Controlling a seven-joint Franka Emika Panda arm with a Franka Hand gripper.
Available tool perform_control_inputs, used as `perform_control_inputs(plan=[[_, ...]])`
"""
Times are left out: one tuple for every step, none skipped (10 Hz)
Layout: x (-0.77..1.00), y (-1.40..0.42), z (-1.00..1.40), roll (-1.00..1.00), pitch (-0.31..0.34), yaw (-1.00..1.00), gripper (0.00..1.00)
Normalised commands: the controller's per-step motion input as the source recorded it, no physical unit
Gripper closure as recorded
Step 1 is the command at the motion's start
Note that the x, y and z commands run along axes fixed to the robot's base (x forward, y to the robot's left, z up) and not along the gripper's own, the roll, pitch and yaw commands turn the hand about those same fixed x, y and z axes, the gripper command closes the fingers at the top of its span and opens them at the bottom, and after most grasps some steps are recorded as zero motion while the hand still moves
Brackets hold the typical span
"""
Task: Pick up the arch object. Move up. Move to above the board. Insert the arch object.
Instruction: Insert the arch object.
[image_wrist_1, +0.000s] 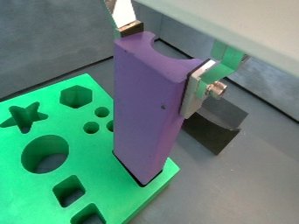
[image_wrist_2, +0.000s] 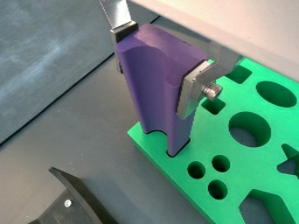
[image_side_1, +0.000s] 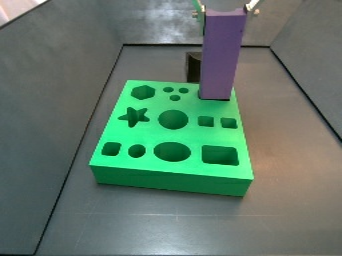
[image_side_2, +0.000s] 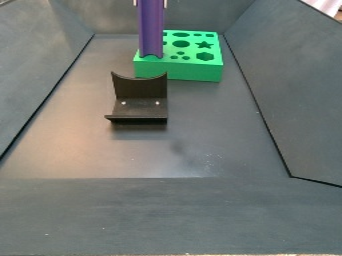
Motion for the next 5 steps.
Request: perform_control_inputs(plan=[[0.02,-0.03,-0.16,0.11,0.000,0.05,1.00],[0.05,-0.05,-0.15,0.10,0.000,0.03,1.00],[0.07,-0.06,-0.17,0.10,0.000,0.02,1.00],[0.10,-0.07,-0.16,0.10,0.000,0.02,1.00],[0.11,-0.09,-0.17,0.10,0.000,0.00,1.00]])
